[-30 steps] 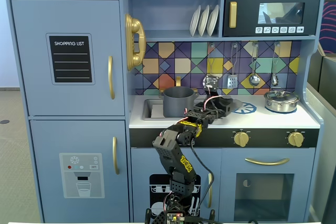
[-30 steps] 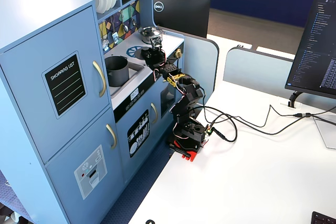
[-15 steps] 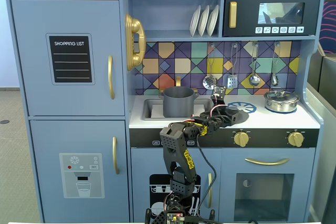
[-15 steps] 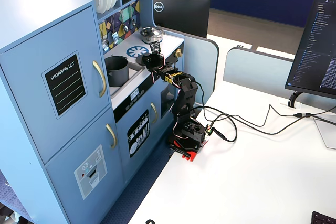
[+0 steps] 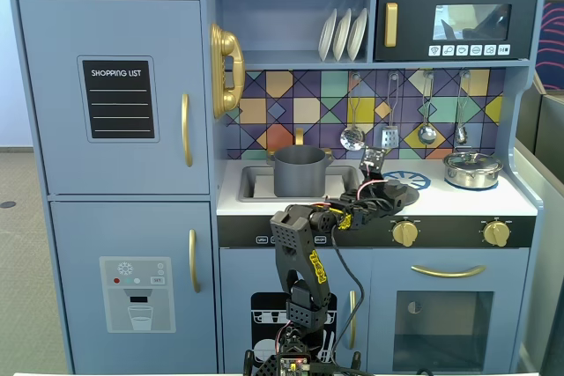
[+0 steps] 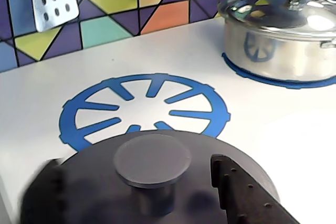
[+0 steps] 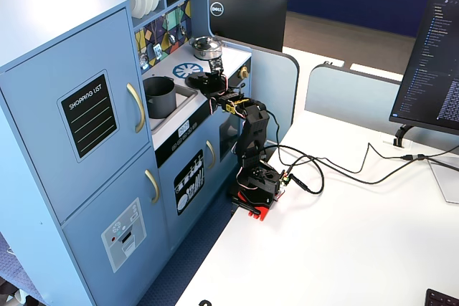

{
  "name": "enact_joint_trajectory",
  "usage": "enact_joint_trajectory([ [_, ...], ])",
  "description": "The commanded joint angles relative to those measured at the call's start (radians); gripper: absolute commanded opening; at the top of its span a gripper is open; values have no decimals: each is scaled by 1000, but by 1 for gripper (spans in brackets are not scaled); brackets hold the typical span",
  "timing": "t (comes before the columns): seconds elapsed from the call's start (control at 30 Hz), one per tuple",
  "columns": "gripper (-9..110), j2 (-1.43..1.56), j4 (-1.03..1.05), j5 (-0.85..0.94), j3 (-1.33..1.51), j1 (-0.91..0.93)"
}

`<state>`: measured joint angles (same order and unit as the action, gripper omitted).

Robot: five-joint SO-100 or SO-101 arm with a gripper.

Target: Take off the lid from the gray recipient and place it on the counter

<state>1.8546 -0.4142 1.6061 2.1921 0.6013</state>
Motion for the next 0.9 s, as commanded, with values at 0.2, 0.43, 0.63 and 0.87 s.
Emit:
enact_joint_trajectory([
  [0.2, 42, 75, -69, -12, 18, 37],
  [0.43, 36, 322, 54, -9, 21, 6],
  [0.63, 2, 787, 861, 9, -41, -77],
  [0.87, 0, 1058, 1654, 14, -64, -334],
])
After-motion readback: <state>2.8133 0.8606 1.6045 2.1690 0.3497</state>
